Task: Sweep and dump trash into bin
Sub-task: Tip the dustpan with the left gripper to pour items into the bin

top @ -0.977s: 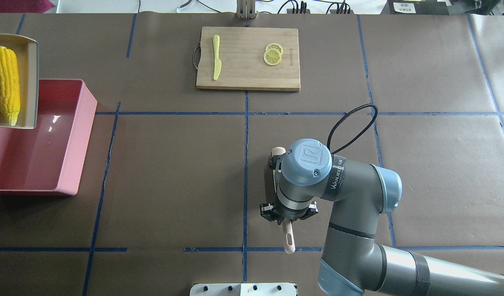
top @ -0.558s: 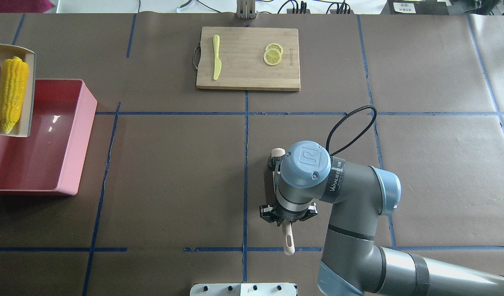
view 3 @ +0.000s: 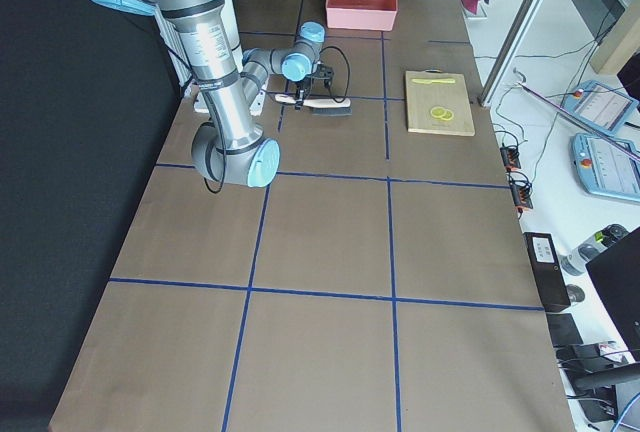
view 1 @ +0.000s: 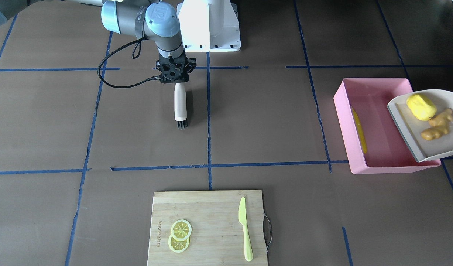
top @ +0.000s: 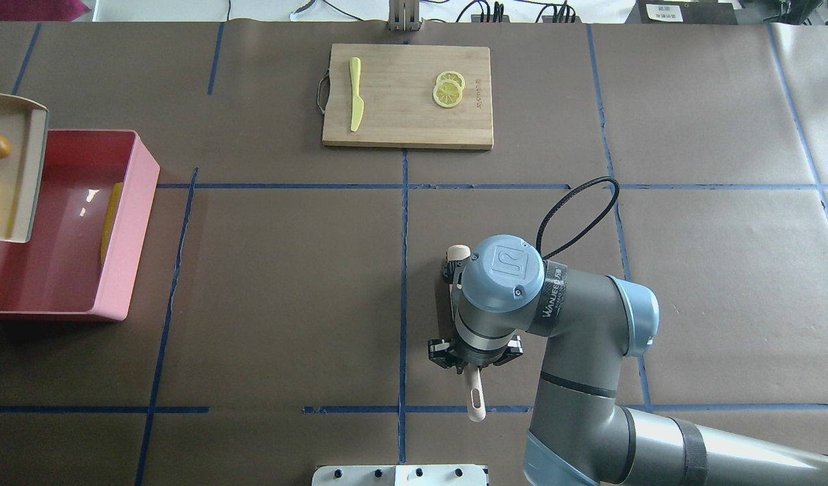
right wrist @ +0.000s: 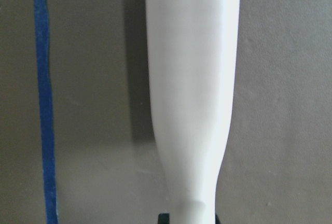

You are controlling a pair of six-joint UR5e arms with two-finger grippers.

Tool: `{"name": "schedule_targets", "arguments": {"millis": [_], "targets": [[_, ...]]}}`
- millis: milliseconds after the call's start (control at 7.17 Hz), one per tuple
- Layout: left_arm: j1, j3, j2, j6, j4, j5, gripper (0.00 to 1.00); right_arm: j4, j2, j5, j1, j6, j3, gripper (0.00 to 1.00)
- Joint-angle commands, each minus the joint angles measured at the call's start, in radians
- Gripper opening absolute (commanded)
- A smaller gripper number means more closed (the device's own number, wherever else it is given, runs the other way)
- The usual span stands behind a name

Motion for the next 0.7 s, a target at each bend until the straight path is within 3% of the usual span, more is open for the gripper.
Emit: {"name": "schedule_targets", "arguments": {"millis": [0, 140, 558], "targets": [[-0.01, -0.025, -0.005, 0.133, 0.03, 0.121, 0.01, 0.001, -0.002, -0.006, -0.007, 0.0, 0.0, 0.0], [-0.032, -0.043, -0.011, 0.194, 0.106, 0.163, 0.01, 0.001, -0.003, -0.006, -0.008, 0.0, 0.0, 0.0], [-0.035, -0.068, -0.017, 0.198, 0.116, 0.18, 0.02, 0.001, -0.003, -0.007, -0.01, 0.0, 0.0, 0.0]]}}
